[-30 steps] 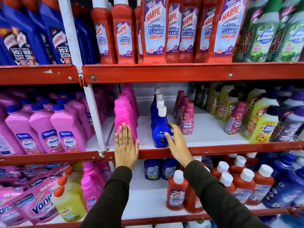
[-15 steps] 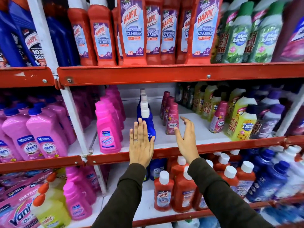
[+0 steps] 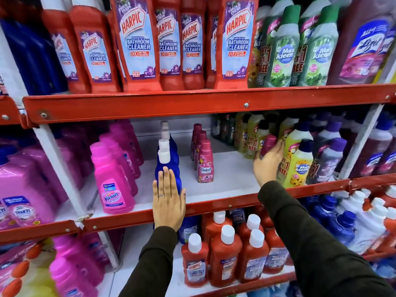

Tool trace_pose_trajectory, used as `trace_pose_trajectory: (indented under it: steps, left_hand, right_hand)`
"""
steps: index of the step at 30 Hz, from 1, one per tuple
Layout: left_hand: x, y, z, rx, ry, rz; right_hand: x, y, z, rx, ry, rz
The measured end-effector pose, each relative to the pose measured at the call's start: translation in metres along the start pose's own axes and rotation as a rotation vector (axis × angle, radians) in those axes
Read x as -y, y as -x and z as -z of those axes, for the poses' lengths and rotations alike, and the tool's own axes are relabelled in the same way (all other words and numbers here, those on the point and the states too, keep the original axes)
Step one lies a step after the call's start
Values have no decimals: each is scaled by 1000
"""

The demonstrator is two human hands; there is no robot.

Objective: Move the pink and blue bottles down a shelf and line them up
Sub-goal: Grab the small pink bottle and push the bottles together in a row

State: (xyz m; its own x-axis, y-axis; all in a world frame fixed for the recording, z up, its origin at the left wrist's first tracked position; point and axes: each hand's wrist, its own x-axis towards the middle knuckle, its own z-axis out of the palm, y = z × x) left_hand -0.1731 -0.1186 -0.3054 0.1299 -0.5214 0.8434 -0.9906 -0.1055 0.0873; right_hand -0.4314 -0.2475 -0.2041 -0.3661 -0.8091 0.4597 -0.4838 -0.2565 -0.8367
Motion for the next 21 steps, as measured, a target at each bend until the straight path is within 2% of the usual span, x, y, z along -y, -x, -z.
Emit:
trace_pose_trajectory:
  steps: [4,9,21]
  left_hand:
    - [0,-1,-2,-11,-7,-6]
    - [0,0,-2,-19,-10,-11]
    - [0,-1,0,-13,-14,-9]
  right_hand:
    - [-5,-23,0,35,71,-4]
    - [-5,-42,2,68,77,-94]
    - [15,1,12,140,-194,-74]
